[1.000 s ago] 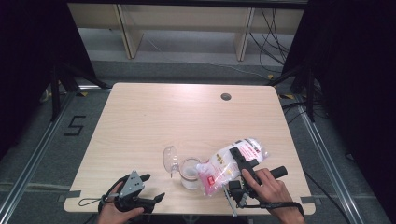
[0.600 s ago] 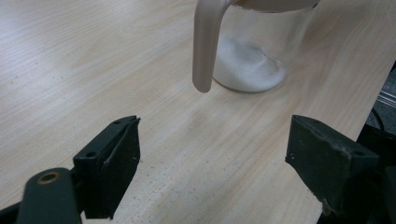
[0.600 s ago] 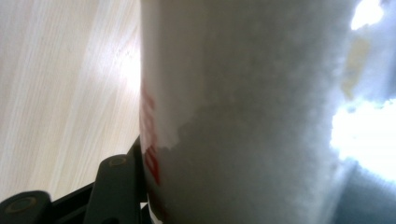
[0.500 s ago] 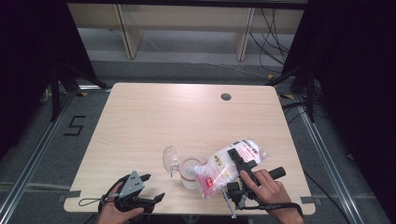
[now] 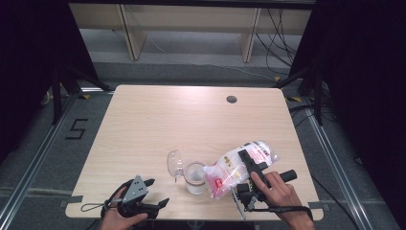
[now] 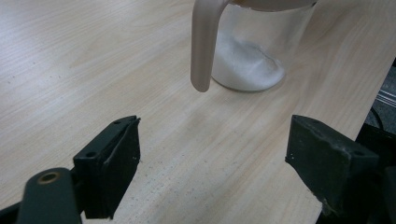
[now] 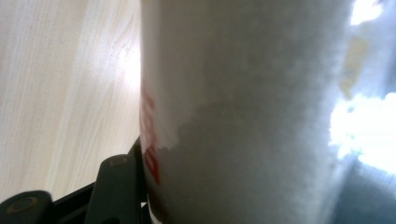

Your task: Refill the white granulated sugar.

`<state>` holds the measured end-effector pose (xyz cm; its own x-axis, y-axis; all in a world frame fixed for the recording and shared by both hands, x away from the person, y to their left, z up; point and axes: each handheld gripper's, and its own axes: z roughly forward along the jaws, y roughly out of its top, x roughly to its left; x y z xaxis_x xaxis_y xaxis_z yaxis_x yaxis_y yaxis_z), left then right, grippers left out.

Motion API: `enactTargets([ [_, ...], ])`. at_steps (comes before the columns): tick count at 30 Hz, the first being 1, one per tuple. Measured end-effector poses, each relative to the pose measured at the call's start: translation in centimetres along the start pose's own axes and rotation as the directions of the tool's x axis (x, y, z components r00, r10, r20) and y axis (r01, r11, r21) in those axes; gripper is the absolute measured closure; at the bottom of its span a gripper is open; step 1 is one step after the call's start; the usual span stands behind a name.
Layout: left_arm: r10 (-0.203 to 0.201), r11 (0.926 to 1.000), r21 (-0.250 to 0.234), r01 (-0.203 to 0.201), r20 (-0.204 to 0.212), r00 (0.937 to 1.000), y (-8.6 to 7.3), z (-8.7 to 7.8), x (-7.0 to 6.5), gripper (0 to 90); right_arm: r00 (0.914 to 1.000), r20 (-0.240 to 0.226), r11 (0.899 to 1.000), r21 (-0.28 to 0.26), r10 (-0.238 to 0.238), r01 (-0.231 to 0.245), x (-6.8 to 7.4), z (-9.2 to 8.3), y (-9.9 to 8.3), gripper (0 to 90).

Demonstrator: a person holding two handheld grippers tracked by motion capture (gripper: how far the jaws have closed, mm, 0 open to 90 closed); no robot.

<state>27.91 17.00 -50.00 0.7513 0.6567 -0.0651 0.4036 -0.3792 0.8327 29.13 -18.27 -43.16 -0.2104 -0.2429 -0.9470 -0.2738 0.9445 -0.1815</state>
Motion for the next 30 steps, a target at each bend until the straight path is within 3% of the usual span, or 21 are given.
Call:
enactTargets([
  [2,0.000,1.0000,0.004,0.000,0.007,1.0000,0.02,-0.04,0.05,17.3,0.9997,0.009,1.000,-0.016,-0.024,0.025,-0.11,0.03,0.00,46.6],
  [3,-0.006,0.9999,-0.008,0.006,0.001,1.0000,0.03,0.02,0.03,17.3,0.9999,0.003,1.000,0.001,0.016,-0.016,0.23,-0.15,0.00,46.6],
  [5,0.009,0.9999,-0.011,-0.009,0.006,0.9999,0.05,0.05,0.11,17.3,0.9996,0.011,0.999,-0.022,-0.027,0.027,0.00,-0.16,0.07,46.6],
  [6,0.012,0.9999,-0.009,-0.012,0.003,0.9999,0.05,0.04,0.12,17.3,1.0000,0.000,1.000,-0.001,-0.002,0.002,0.19,-0.38,0.09,46.7],
  [8,0.005,1.0000,0.007,-0.005,0.004,1.0000,0.03,-0.03,0.10,17.3,0.9997,0.003,0.999,-0.022,-0.025,0.025,-0.09,-0.30,0.28,46.7],
  [9,0.001,1.0000,0.003,-0.001,0.002,1.0000,0.02,0.00,0.07,17.3,0.9999,0.014,1.000,-0.020,-0.008,0.008,0.09,-0.38,0.35,46.7],
  [10,-0.001,1.0000,0.002,0.001,-0.002,1.0000,0.01,0.00,0.01,17.3,0.9998,-0.013,1.000,-0.011,-0.016,0.016,-0.09,-0.45,0.50,46.7],
  [14,0.004,1.0000,0.006,-0.004,0.003,1.0000,0.03,-0.02,0.08,17.3,0.9998,0.017,0.999,-0.046,-0.010,0.011,-0.26,-0.20,0.68,46.8],
  [15,-0.013,0.9999,-0.007,0.013,-0.006,0.9999,0.00,0.06,-0.10,17.3,0.9997,0.016,0.999,-0.030,0.020,-0.020,-0.07,-0.27,0.67,46.8],
  [16,-0.005,1.0000,-0.003,0.005,-0.007,1.0000,0.02,0.06,0.02,17.3,0.9993,0.029,0.998,-0.049,-0.023,0.024,-0.54,-0.06,0.66,46.8],
  [17,-0.004,1.0000,-0.003,0.004,-0.001,1.0000,0.02,0.08,0.00,17.3,0.9997,0.018,0.999,-0.031,0.017,-0.017,-0.31,-0.02,0.51,46.8],
  [21,-0.014,0.9999,-0.008,0.014,0.003,0.9999,0.01,0.09,-0.08,17.4,0.9999,0.014,1.000,-0.029,0.004,-0.003,-0.35,0.15,0.22,46.9],
  [22,-0.002,1.0000,-0.003,0.002,-0.002,1.0000,-0.01,0.02,0.00,17.4,1.0000,0.001,1.000,-0.006,-0.008,0.008,-0.46,-0.04,0.22,46.9],
  [23,-0.014,0.9997,-0.018,0.014,-0.001,0.9999,-0.02,0.12,-0.04,17.4,0.9995,0.004,0.999,-0.010,0.030,-0.030,-0.10,-0.01,0.03,46.9],
  [25,0.013,0.9998,-0.013,-0.013,0.002,0.9999,0.05,0.06,0.11,17.4,0.9994,0.019,0.999,-0.025,-0.028,0.028,-0.38,-0.03,-0.02,46.9],
  [26,0.013,0.9999,-0.009,-0.013,0.003,0.9999,0.07,0.05,0.13,17.3,0.9999,0.013,1.000,-0.011,0.006,-0.006,-0.07,-0.21,-0.07,47.0],
  [27,-0.018,0.9998,-0.012,0.018,0.007,0.9998,0.01,0.10,-0.09,17.4,1.0000,0.001,1.000,0.004,0.006,-0.006,-0.04,-0.44,0.01,46.9],
  [29,-0.026,0.9995,-0.016,0.026,0.005,0.9996,-0.01,0.09,-0.21,17.4,1.0000,-0.005,1.000,0.006,0.005,-0.005,-0.03,-0.56,0.12,46.9],
  [30,-0.016,0.9998,-0.009,0.016,0.004,0.9999,0.00,0.04,-0.13,17.4,0.9997,0.014,1.000,-0.017,-0.018,0.019,-0.14,-0.53,0.27,47.0],
])
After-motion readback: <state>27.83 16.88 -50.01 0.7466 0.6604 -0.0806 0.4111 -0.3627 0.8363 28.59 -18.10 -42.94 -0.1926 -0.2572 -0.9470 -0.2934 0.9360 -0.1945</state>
